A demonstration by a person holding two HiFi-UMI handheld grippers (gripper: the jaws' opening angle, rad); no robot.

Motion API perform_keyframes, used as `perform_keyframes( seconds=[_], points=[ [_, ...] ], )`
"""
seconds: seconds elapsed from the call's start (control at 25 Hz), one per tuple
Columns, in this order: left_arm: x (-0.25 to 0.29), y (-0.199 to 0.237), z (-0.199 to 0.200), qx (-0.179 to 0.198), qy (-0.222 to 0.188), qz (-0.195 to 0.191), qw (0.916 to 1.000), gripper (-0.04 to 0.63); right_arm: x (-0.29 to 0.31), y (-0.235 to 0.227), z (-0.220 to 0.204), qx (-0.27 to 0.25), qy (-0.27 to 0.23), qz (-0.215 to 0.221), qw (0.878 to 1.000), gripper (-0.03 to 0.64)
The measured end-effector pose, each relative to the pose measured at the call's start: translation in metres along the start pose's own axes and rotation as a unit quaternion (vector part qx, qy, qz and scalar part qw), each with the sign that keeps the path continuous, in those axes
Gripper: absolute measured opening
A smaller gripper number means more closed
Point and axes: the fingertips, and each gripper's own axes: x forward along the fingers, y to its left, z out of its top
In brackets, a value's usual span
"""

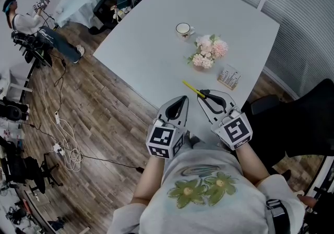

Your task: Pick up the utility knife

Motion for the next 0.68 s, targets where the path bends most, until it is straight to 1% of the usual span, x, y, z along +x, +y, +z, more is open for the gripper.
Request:
perform_keyframes(
  seconds=[0.16, 0.68],
  points=[
    [-0.0035, 0.0003, 0.0000, 0.000, -0.001, 0.002, 1.0000, 0.011, -0.0019, 0.0027, 0.0002, -0.010, 0.001, 0.000, 1.000, 0.054],
    [-0.0028, 0.0027, -0.0029, 0.000, 0.001, 0.004, 1.0000, 0.011, -0.0014, 0.0026, -0.0036, -0.005, 0.009, 0.002, 1.000, 0.054]
  ],
)
